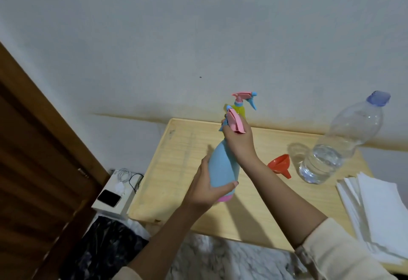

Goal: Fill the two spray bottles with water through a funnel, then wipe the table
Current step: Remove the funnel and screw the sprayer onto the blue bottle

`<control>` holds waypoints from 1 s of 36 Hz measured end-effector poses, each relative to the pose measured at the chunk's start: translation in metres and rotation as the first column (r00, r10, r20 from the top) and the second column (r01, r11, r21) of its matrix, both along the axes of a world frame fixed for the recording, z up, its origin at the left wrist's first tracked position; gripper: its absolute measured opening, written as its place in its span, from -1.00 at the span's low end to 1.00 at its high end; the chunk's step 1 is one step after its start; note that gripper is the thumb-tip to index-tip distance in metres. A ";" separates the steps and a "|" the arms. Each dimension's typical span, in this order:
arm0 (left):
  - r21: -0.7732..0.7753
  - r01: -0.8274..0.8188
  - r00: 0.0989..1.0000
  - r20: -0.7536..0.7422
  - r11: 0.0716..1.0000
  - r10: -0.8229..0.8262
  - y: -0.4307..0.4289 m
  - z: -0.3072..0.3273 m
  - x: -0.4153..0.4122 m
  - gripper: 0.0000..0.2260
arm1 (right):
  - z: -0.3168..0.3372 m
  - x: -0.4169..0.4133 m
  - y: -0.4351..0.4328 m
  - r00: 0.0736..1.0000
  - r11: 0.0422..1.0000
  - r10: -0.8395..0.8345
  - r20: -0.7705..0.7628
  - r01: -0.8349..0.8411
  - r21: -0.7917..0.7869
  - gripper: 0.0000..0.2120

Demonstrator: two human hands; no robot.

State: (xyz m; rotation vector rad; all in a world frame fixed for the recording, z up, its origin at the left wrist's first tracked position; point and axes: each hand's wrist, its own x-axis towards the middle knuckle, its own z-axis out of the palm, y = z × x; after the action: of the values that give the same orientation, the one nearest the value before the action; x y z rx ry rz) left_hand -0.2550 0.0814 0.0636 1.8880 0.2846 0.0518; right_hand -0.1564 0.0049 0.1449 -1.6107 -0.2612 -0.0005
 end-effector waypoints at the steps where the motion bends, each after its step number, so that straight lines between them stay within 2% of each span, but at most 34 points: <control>1: 0.017 0.000 1.000 -0.007 1.000 0.000 0.003 -0.001 -0.001 -0.19 | -0.001 0.000 0.004 1.000 1.000 0.000 0.000 0.000 -0.002 -0.81; 4: 0.024 0.040 0.998 -0.044 0.999 -0.039 0.015 -0.002 -0.002 -0.20 | -0.004 0.000 0.012 1.000 0.999 -0.023 -0.018 0.023 -0.029 -0.83; 6: -0.036 0.098 0.994 -0.050 0.995 -0.100 0.026 0.000 -0.003 -0.24 | -0.007 0.001 0.018 0.998 0.998 -0.047 -0.050 0.045 -0.038 -0.84; 10: -0.224 0.217 0.967 -0.087 0.950 -0.241 0.050 0.004 -0.010 -0.45 | -0.017 -0.002 0.028 0.994 0.995 -0.062 -0.092 0.053 -0.089 -0.85; 12: -0.237 0.226 0.949 -0.164 0.945 -0.268 0.066 0.000 -0.013 -0.42 | -0.024 -0.005 0.032 0.988 0.993 -0.079 -0.130 0.066 -0.101 -0.90; 14: -0.118 0.232 0.920 -0.297 0.965 -0.257 0.083 -0.003 -0.015 -0.26 | -0.032 -0.008 0.035 0.982 0.991 -0.092 -0.168 0.074 -0.112 -0.91; 16: 0.087 0.308 0.858 -0.455 0.947 -0.237 0.101 -0.005 -0.014 -0.30 | -0.041 -0.011 0.037 0.980 0.986 -0.095 -0.177 0.068 -0.152 -0.93; 18: 0.268 0.428 0.775 -0.600 0.863 -0.198 0.117 -0.012 -0.011 -0.40 | -0.049 -0.015 0.039 0.977 0.981 -0.096 -0.191 0.061 -0.182 -0.96; 20: 0.362 0.531 0.705 -0.690 0.766 -0.163 0.125 -0.017 -0.009 -0.47 | -0.058 -0.020 0.042 0.970 0.980 -0.093 -0.227 0.049 -0.193 -0.97; 22: 0.397 0.543 0.691 -0.712 0.740 -0.126 0.129 -0.022 -0.009 -0.59 | -0.066 -0.025 0.045 0.958 0.976 -0.092 -0.270 0.033 -0.216 -0.96; 25: 0.421 0.494 0.720 -0.689 0.761 -0.086 0.131 -0.030 -0.009 -0.71 | -0.078 -0.032 0.047 0.945 0.964 -0.090 -0.314 0.004 -0.265 -0.95; 36: 0.443 0.460 0.751 -0.656 0.770 -0.071 0.126 -0.040 -0.010 -0.76 | -0.085 -0.052 0.057 0.934 0.934 -0.015 -0.358 -0.114 -0.339 -0.90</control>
State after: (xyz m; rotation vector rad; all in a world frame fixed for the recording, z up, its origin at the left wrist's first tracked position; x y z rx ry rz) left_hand -0.2648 0.2071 0.0238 2.5180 0.4517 -0.7913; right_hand -0.2089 0.0622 0.0597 -1.9265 -0.0177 0.3968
